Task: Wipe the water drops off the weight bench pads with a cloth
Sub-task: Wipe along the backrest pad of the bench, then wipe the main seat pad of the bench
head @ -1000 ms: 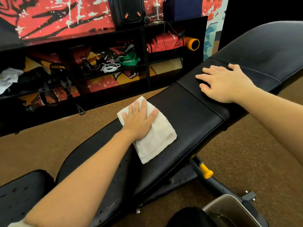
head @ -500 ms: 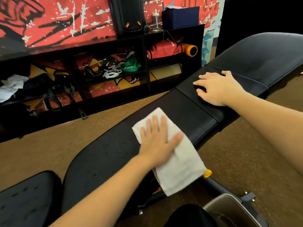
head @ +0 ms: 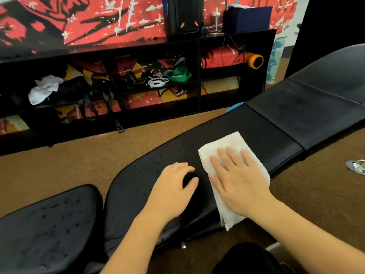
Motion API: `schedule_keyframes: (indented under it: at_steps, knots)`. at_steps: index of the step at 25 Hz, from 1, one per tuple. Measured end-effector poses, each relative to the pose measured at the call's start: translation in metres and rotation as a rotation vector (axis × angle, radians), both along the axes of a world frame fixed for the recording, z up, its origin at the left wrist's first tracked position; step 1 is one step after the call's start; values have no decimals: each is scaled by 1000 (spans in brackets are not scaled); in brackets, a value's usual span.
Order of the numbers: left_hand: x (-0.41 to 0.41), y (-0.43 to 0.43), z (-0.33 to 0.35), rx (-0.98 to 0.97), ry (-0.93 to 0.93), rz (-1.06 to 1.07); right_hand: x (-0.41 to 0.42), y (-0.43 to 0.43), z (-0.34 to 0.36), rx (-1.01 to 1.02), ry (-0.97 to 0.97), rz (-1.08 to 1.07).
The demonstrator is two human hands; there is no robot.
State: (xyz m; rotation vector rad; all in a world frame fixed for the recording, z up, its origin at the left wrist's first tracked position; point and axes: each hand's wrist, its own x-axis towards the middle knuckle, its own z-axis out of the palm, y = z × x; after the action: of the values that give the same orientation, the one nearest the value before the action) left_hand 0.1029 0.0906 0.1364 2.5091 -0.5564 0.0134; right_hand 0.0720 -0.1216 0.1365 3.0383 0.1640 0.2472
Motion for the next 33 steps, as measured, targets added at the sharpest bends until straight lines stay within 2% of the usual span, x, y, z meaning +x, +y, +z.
schedule_keyframes:
  at_steps: [5,8,12,16,19,21,24,29,33]
  knots:
    - [9,62,-10,87,47,63,18,-6,14,-111,126,12]
    - [22,83,-14,168,45,65,75,-4,30,-153,206,-36]
    - [31,101,-16,165,52,107,139,27,16,-238,192,-64]
    - [39,110,-15,168,76,126,118,60,2,-254,227,11]
    - [40,115,-14,175,97,120,59,53,2,-239,240,129]
    - [40,118,-14,185,115,104,50,38,8,-197,273,134]
    - [40,115,-17,196,123,71,88,29,14,-173,292,101]
    - [40,103,-18,206,140,32,172,65,3,-294,230,72]
    - [42,101,-18,205,133,34,148,104,-10,-273,227,71]
